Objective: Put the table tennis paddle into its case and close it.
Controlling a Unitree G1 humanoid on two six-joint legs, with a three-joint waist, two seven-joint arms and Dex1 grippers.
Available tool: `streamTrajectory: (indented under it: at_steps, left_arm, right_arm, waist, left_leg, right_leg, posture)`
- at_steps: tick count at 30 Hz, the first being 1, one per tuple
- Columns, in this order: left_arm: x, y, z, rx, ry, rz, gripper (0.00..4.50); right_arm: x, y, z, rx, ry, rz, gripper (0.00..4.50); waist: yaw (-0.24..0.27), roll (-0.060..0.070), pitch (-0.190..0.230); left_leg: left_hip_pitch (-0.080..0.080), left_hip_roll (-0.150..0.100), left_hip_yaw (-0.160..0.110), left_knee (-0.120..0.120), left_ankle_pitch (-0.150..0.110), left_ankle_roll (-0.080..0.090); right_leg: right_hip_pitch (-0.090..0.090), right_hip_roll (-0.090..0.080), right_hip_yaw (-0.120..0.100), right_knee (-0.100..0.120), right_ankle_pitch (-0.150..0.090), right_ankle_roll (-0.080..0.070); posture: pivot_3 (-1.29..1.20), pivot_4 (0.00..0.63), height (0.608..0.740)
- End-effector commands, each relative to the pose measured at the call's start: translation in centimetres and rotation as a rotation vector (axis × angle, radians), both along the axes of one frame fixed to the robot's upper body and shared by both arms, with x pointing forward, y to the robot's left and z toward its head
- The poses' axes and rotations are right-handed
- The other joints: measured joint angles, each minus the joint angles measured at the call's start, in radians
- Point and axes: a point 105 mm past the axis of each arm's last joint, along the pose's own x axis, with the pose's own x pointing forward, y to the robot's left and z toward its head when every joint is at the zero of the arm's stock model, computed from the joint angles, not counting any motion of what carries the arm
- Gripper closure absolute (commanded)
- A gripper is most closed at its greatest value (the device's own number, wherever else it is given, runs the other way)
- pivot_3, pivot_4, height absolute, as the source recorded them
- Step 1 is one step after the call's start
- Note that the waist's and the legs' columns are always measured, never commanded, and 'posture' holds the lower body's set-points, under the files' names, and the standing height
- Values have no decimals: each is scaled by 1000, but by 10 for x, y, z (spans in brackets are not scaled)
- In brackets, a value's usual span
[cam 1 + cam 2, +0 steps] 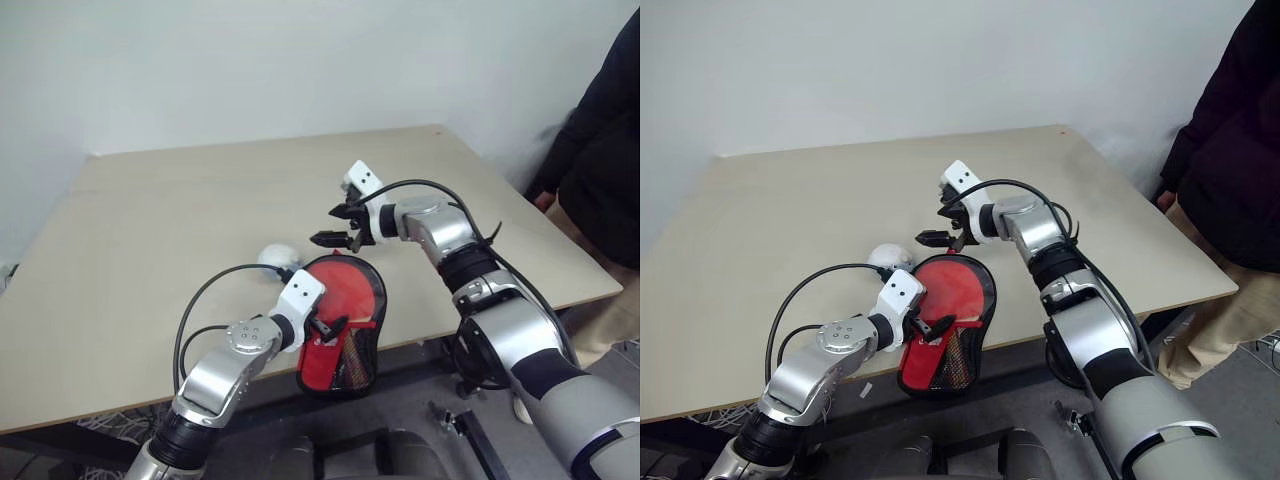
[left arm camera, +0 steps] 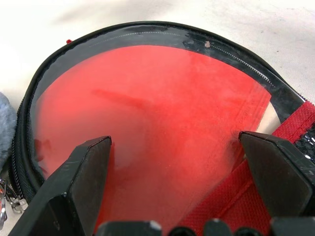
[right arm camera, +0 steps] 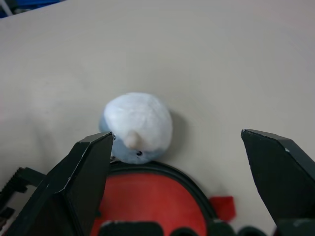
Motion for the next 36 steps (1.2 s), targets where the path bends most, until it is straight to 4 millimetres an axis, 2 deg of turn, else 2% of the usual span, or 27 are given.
streamTrajectory:
  at_steps: [1, 9, 23, 27, 31, 36]
  left_arm:
    - [1, 5, -3, 17, 9, 23, 51]
    - [-1, 7, -1, 16, 5, 33, 51]
    - [-8, 13, -2, 10, 19, 62, 51]
    - [-10, 12, 0, 1, 21, 61, 51]
    - [-12, 15, 8, -46, 36, 43, 51]
    - [-9, 29, 24, -87, 21, 56, 51]
  right_arm:
    - [-5, 18, 13, 8, -55, 73, 0]
    - [-15, 45, -3, -17, -43, 117, 0]
    - [-12, 66, -13, -6, -68, 14, 0]
    - [-4, 63, -6, 23, -61, -48, 0]
    - [3, 50, 3, 46, -53, -61, 0]
    - [9, 28, -4, 38, -38, -90, 0]
  waist:
    - [-6, 0, 0]
    - [-16, 0, 0]
    - [-16, 0, 0]
    - [-16, 0, 0]
    - [-16, 0, 0]
    - [-17, 0, 0]
  left_leg:
    - [0, 0, 0, 0, 0, 0]
    - [0, 0, 0, 1, 0, -1]
    - [0, 0, -7, 2, -2, -5]
    - [0, 0, -8, 1, -2, -5]
    - [0, 0, -8, 2, -2, -5]
    - [0, 0, -9, 2, -1, -3]
  right_leg:
    - [0, 0, 0, 0, 0, 0]
    - [-1, 0, 0, 4, 0, 0]
    - [-3, 0, 1, 8, 0, 0]
    - [-3, 0, 0, 8, 0, 0]
    - [-2, 0, 0, 8, 0, 0]
    - [-2, 0, 0, 8, -1, 0]
  posture:
    - [0, 0, 740]
    - [0, 0, 740]
    - [0, 0, 740]
    - [0, 0, 740]
    - [0, 0, 740]
    - [0, 0, 740]
